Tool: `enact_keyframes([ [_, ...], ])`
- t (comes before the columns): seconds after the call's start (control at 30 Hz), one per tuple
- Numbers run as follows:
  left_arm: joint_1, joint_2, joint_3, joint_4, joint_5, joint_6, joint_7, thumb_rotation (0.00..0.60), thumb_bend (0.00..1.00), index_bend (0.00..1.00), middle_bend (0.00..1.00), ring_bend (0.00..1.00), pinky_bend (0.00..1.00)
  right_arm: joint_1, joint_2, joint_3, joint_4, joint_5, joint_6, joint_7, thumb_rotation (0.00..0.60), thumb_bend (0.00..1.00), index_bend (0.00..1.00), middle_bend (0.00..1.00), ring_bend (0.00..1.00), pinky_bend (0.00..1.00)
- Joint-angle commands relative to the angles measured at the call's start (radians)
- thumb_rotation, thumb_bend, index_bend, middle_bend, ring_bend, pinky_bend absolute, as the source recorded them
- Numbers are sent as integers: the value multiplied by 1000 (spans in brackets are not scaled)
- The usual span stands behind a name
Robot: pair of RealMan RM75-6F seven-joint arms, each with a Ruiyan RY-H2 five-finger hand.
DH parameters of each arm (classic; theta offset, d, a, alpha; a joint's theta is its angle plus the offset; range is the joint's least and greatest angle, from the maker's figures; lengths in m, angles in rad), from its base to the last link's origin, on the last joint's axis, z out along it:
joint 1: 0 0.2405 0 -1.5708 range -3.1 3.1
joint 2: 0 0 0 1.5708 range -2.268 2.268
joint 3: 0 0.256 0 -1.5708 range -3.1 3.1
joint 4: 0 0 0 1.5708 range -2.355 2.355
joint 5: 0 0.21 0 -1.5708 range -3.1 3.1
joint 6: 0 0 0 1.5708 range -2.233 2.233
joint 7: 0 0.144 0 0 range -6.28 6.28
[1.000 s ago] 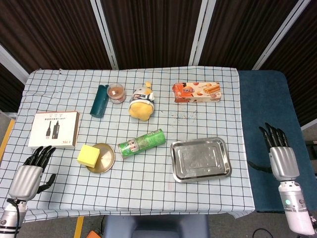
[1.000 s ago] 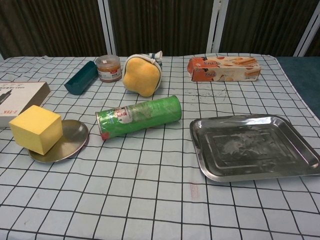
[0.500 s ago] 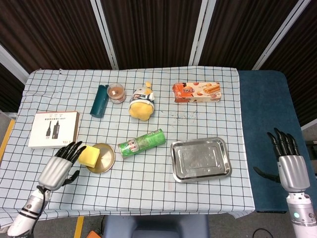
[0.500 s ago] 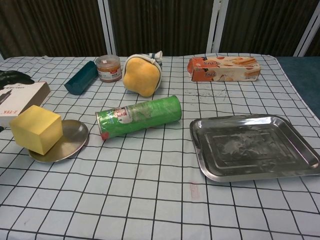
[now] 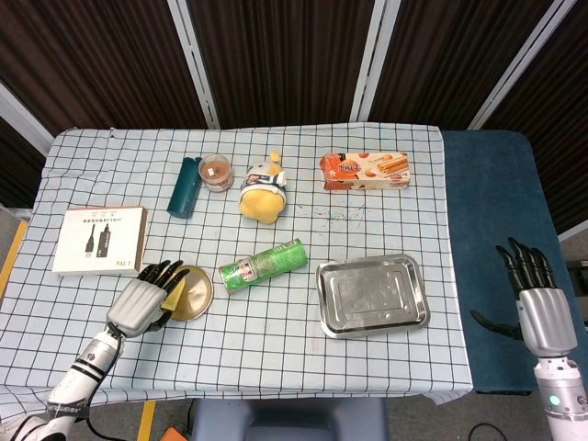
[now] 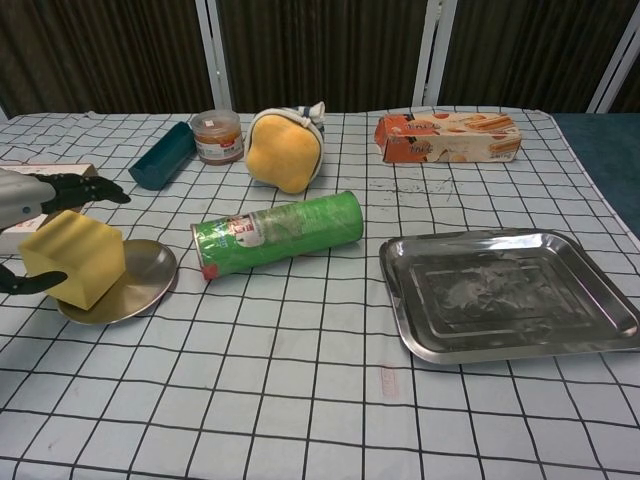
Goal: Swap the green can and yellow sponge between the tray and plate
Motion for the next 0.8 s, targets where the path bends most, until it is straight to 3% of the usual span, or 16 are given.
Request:
enact_keyframes([
  [0.03,-21,-10,-3,6,-21,-19,21,600,404,0,0,0,137,-1,0,0,0,-6,-7,-1,600,60,0,0,0,0],
  [0.8,-134,-77,-3,100,-244,-128,127,600,399,0,0,0,137,-7,13,-3,-7,-47,-54,14,600,60,0,0,0,0],
])
